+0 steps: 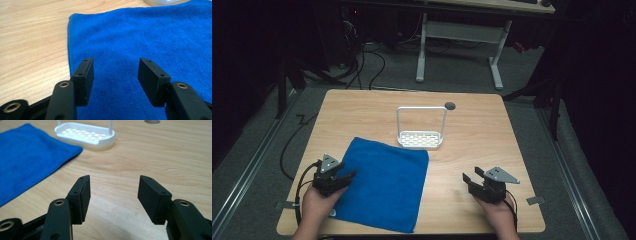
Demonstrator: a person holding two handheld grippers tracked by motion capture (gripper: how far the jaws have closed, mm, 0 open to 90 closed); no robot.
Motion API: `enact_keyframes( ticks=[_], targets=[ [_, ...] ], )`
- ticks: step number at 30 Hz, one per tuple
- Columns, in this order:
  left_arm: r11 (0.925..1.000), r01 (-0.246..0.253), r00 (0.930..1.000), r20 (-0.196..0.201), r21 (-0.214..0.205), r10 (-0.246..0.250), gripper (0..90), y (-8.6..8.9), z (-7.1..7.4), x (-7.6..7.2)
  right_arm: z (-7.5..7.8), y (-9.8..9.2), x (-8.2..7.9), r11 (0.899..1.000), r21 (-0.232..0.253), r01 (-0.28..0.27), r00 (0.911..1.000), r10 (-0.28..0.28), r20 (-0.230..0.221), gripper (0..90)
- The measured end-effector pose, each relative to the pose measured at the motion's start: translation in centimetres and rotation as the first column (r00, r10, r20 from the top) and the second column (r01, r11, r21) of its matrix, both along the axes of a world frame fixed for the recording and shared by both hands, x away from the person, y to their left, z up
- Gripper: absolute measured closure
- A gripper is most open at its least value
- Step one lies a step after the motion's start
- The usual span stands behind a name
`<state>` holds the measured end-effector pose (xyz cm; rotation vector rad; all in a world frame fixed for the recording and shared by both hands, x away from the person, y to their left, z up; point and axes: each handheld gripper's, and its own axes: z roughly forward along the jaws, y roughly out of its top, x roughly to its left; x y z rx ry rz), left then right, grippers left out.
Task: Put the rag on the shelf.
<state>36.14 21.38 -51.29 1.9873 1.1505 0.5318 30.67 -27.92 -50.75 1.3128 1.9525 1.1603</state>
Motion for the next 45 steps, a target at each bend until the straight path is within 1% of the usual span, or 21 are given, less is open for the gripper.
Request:
enact_keyframes(
  ticks=[5, 9, 18, 21, 24, 28, 29, 31, 32, 33, 34, 35, 36, 37, 38, 39, 40, 41, 42, 44, 45],
  targets=[
    [0.9999, 0.002, 1.0000, 0.005, -0.015, -0.002, 46.9, 0.0, 0.2, 0.0, -0.2, 0.0, 0.2, 1.000, -0.015, 0.000, 1.0000, 0.000, 0.003, 45.5],
    [0.9999, -0.001, 1.0000, 0.003, -0.010, 0.001, 46.6, 0.2, 0.0, 0.1, -0.3, 0.4, 0.2, 1.000, -0.020, -0.010, 0.9999, 0.009, -0.005, 46.0],
    [0.9989, -0.016, 0.9998, 0.011, -0.044, 0.017, 49.0, 1.0, 0.1, 0.1, -0.5, 1.0, 0.3, 0.999, -0.028, -0.026, 0.9995, 0.026, -0.017, 48.1],
    [0.9979, -0.023, 0.9996, 0.012, -0.061, 0.024, 53.3, 1.4, 0.2, 0.1, -0.1, 1.6, 0.3, 0.999, -0.024, -0.044, 0.9985, 0.043, -0.033, 60.0],
    [0.9979, -0.023, 0.9997, 0.006, -0.060, 0.023, 58.3, 1.7, 0.1, 0.0, 0.1, 2.6, 0.2, 0.996, -0.031, -0.089, 0.9952, 0.087, -0.044, 73.7],
    [0.9985, -0.019, 0.9998, 0.000, -0.052, 0.019, 64.5, 2.0, -0.1, -0.3, 0.2, 3.5, 0.3, 0.991, -0.043, -0.124, 0.9916, 0.123, -0.040, 80.8],
    [0.9988, -0.019, 0.9998, 0.004, -0.044, 0.019, 66.7, 2.1, -0.2, -0.4, 0.1, 3.9, 0.4, 0.989, -0.047, -0.140, 0.9896, 0.139, -0.040, 83.7],
    [0.9993, -0.021, 0.9997, -0.012, -0.030, 0.021, 71.5, 2.3, -0.3, -0.7, 0.0, 4.8, 0.7, 0.984, -0.056, -0.171, 0.9845, 0.169, -0.049, 90.0],
    [0.9995, -0.024, 0.9996, -0.018, -0.019, 0.023, 74.5, 2.4, -0.4, -0.7, 0.0, 5.2, 0.8, 0.981, -0.056, -0.185, 0.9819, 0.182, -0.051, 90.0],
    [0.9995, -0.032, 0.9989, -0.035, 0.000, 0.032, 79.6, 2.6, -0.6, -0.9, -0.1, 6.4, 1.1, 0.972, -0.067, -0.225, 0.9735, 0.221, -0.061, 90.0],
    [0.9995, -0.032, 0.9989, -0.035, 0.000, 0.032, 81.9, 2.6, -0.6, -0.9, -0.1, 6.4, 1.1, 0.972, -0.067, -0.225, 0.9735, 0.221, -0.061, 90.0],
    [0.9992, -0.038, 0.9978, -0.055, 0.015, 0.038, 83.5, 2.9, -0.9, -1.0, -0.2, 7.5, 1.2, 0.963, -0.069, -0.261, 0.9640, 0.257, -0.069, 90.0],
    [0.9992, -0.038, 0.9978, -0.055, 0.015, 0.038, 84.9, 2.9, -0.9, -1.0, -0.2, 7.5, 1.2, 0.963, -0.069, -0.261, 0.9640, 0.257, -0.069, 90.0],
    [0.9989, -0.040, 0.9970, -0.065, 0.025, 0.042, 84.9, 2.9, -1.0, -1.1, -0.4, 8.2, 1.2, 0.958, -0.072, -0.278, 0.9594, 0.272, -0.073, 90.0],
    [0.9983, -0.038, 0.9964, -0.074, 0.044, 0.041, 86.7, 3.0, -1.2, -1.2, -0.5, 8.9, 1.2, 0.952, -0.075, -0.296, 0.9537, 0.291, -0.077, 90.0],
    [0.9976, -0.030, 0.9957, -0.085, 0.062, 0.036, 88.8, 2.9, -1.5, -1.3, -0.8, 10.3, 1.3, 0.939, -0.086, -0.332, 0.9418, 0.325, -0.088, 90.0],
    [0.9976, -0.030, 0.9957, -0.085, 0.062, 0.036, 89.7, 2.9, -1.5, -1.3, -0.8, 10.3, 1.3, 0.939, -0.086, -0.332, 0.9418, 0.325, -0.088, 90.0],
    [0.9971, -0.025, 0.9960, -0.083, 0.072, 0.031, 90.0, 2.8, -1.5, -1.5, -1.0, 11.4, 1.4, 0.929, -0.094, -0.359, 0.9313, 0.349, -0.102, 90.0],
    [0.9971, -0.025, 0.9960, -0.083, 0.072, 0.031, 90.0, 2.8, -1.5, -1.5, -1.0, 11.4, 1.4, 0.929, -0.094, -0.359, 0.9313, 0.349, -0.102, 90.0],
    [0.9970, -0.024, 0.9963, -0.081, 0.073, 0.030, 90.0, 2.7, -1.5, -1.8, -1.3, 12.7, 1.6, 0.914, -0.107, -0.392, 0.9176, 0.380, -0.116, 90.0],
    [0.9970, -0.024, 0.9963, -0.081, 0.073, 0.030, 90.0, 2.7, -1.5, -1.8, -1.4, 13.1, 1.6, 0.909, -0.118, -0.400, 0.9143, 0.387, -0.120, 90.0]
  ],
)
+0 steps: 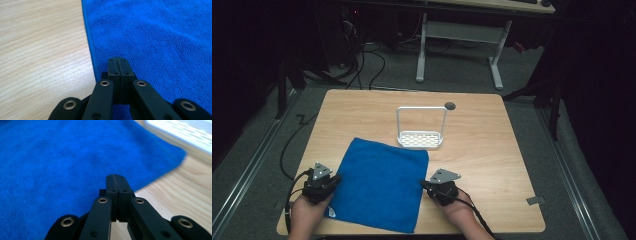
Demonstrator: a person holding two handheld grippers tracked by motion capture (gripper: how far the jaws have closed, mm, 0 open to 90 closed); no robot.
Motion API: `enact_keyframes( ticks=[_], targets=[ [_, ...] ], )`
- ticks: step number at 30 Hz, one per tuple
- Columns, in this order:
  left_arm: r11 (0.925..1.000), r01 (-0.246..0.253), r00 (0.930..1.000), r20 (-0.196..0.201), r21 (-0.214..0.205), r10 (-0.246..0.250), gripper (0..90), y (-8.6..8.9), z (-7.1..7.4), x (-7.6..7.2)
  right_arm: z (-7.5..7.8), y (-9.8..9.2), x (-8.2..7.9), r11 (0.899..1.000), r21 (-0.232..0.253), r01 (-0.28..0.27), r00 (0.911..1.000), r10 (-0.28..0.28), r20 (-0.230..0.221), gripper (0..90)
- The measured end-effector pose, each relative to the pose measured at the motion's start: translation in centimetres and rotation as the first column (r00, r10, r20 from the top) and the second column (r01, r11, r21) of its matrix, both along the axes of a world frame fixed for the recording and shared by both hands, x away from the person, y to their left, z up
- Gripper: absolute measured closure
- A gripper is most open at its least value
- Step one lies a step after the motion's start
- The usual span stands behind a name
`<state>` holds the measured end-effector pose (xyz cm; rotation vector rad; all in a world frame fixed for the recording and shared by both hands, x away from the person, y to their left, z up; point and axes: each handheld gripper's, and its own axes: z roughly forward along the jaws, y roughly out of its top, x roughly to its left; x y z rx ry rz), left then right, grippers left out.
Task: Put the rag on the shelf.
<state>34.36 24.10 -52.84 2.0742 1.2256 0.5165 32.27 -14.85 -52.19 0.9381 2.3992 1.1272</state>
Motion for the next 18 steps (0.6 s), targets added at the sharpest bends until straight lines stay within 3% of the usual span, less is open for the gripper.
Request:
enact_keyframes(
  ticks=[6, 11, 14, 16, 18],
  targets=[
    [0.9996, 0.024, 0.9997, -0.001, -0.014, -0.024, 90.0, 0.0, -0.1, -0.9, -0.9, 0.9, 0.8, 0.999, -0.055, -0.001, 0.9996, 0.000, -0.028, 90.0],
    [0.9983, 0.053, 0.9986, -0.003, -0.023, -0.053, 89.9, -0.4, -0.1, -1.5, -0.8, 0.5, 0.9, 0.997, -0.077, 0.009, 0.9997, -0.011, -0.023, 90.0],
    [0.9954, 0.090, 0.9959, -0.003, -0.032, -0.090, 89.4, -1.1, -0.1, -1.8, -0.7, -0.3, 0.5, 0.996, -0.090, 0.022, 0.9995, -0.024, -0.021, 90.0],
    [0.9898, 0.139, 0.9903, -0.005, -0.033, -0.139, 88.5, -2.2, -0.1, -2.0, -0.6, -1.6, 0.2, 0.995, -0.090, 0.038, 0.9986, -0.041, -0.035, 90.0],
    [0.9868, 0.158, 0.9874, -0.001, -0.035, -0.158, 88.0, -2.7, -0.1, -2.1, -0.5, -2.5, 0.0, 0.995, -0.089, 0.049, 0.9975, -0.053, -0.046, 90.0]
  ],
)
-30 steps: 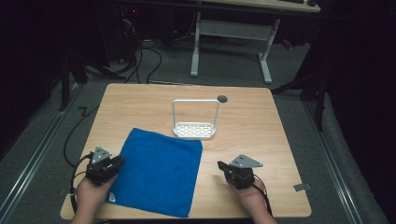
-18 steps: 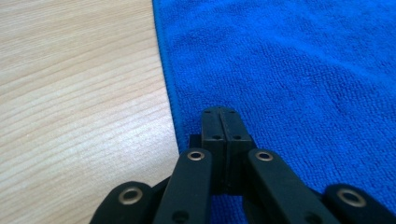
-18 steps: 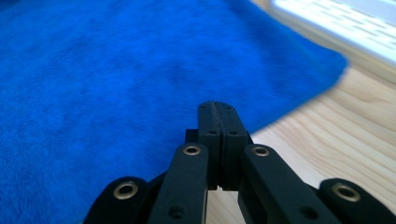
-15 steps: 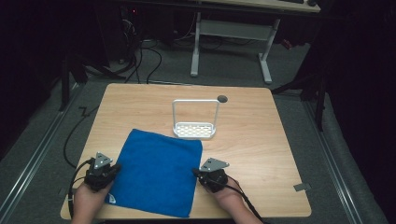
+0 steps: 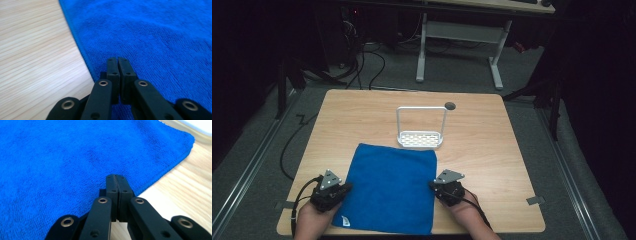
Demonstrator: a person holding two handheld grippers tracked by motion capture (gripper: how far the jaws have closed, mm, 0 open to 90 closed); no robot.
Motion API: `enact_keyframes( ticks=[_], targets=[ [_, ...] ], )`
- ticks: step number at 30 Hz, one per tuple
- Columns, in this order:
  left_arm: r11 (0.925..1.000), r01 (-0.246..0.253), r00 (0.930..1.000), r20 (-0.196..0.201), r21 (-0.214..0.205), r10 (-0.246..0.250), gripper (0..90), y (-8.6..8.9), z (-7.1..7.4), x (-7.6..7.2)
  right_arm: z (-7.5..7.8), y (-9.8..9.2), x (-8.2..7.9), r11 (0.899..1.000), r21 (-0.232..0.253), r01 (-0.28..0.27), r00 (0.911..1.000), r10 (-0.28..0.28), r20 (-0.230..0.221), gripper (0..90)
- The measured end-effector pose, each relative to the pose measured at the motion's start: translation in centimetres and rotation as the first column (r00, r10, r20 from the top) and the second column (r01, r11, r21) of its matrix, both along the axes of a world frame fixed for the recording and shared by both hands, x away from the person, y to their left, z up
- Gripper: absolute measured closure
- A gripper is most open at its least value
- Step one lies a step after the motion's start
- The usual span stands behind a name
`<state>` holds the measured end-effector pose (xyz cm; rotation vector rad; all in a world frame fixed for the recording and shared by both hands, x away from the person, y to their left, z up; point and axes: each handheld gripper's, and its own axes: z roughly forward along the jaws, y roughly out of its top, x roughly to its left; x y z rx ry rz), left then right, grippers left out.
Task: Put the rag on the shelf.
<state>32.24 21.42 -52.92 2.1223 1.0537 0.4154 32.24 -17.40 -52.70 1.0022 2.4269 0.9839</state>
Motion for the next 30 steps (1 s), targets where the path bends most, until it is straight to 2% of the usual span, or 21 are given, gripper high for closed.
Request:
enact_keyframes(
  ticks=[6, 8, 12, 13, 20, 22, 23, 30],
  targets=[
    [0.9956, 0.092, 0.9958, -0.007, -0.017, -0.092, 87.3, -2.4, 0.0, -0.4, 0.1, -1.9, -0.2, 0.999, 0.005, 0.038, 0.9991, -0.038, -0.017, 90.0],
    [0.9900, 0.139, 0.9902, -0.007, -0.020, -0.140, 87.0, -3.8, 0.0, -0.5, 0.1, -2.8, -0.3, 0.998, 0.006, 0.058, 0.9983, -0.058, -0.011, 90.0],
    [0.9846, 0.174, 0.9847, -0.005, -0.020, -0.174, 86.2, -5.0, 0.0, -0.6, 0.1, -3.3, -0.5, 0.997, 0.001, 0.074, 0.9972, -0.074, -0.005, 90.0],
    [0.9803, 0.197, 0.9804, -0.008, -0.020, -0.197, 86.3, -5.7, 0.0, -0.6, 0.1, -3.7, -0.8, 0.996, 0.001, 0.084, 0.9965, -0.084, -0.004, 90.0],
    [0.9716, 0.236, 0.9716, -0.013, -0.018, -0.236, 86.3, -7.0, 0.1, -0.5, 0.1, -5.1, -1.4, 0.993, -0.013, 0.122, 0.9926, -0.121, 0.008, 90.0],
    [0.9691, 0.246, 0.9690, -0.014, -0.017, -0.247, 86.2, -7.3, 0.1, -0.5, 0.1, -5.9, -1.6, 0.990, -0.015, 0.139, 0.9903, -0.139, 0.008, 90.0],
    [0.9660, 0.258, 0.9660, -0.015, -0.019, -0.258, 86.2, -7.7, 0.1, -0.4, 0.1, -6.8, -1.7, 0.986, -0.007, 0.164, 0.9864, -0.164, 0.007, 90.0],
    [0.9568, 0.291, 0.9567, -0.012, -0.012, -0.291, 86.1, -8.7, 0.2, -0.4, 0.1, -8.3, -1.8, 0.978, -0.004, 0.211, 0.9776, -0.210, 0.005, 90.0]
  ],
)
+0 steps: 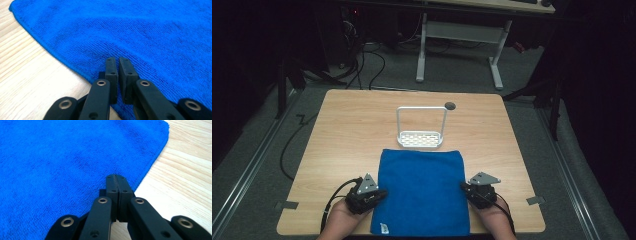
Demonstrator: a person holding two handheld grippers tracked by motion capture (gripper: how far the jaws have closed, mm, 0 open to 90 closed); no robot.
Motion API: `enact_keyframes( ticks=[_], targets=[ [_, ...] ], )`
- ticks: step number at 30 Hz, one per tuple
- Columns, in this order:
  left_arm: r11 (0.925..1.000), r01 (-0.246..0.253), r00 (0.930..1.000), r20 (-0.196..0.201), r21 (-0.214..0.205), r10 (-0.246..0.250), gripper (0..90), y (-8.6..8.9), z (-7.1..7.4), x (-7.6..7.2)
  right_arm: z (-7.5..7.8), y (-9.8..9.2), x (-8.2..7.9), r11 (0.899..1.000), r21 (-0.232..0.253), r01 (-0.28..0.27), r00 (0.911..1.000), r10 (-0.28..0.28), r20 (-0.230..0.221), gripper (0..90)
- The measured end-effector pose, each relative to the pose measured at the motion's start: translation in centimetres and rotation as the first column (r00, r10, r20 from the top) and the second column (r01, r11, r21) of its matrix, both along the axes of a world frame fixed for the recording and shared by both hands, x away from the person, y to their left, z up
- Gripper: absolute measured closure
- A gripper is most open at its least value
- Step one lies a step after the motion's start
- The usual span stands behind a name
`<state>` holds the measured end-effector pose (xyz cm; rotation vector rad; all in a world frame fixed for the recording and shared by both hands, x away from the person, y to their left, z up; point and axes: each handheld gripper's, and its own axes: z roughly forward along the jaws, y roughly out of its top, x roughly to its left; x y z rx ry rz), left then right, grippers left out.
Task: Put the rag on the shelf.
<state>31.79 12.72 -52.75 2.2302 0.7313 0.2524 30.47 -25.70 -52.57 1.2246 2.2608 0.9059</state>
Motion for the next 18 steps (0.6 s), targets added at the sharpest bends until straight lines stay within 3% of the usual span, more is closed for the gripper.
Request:
enact_keyframes(
  ticks=[13, 16, 18],
  targets=[
    [0.9999, -0.006, 1.0000, -0.005, -0.011, 0.006, 83.7, 0.12, 0.16, 0.08, -0.07, -0.17, 0.01, 1.000, 0.011, 0.008, 1.0000, -0.008, 0.003, 90.0],
    [0.9980, -0.035, 0.9993, 0.008, -0.053, 0.036, 81.6, 0.54, 0.53, 0.24, 0.02, -0.27, -0.03, 1.000, 0.025, 0.010, 0.9999, -0.010, 0.012, 89.9],
    [0.9949, -0.058, 0.9981, 0.018, -0.083, 0.059, 80.6, 0.83, 0.73, 0.34, 0.44, -0.64, -0.10, 0.998, 0.067, 0.020, 0.9987, -0.024, 0.046, 88.5]
  ],
)
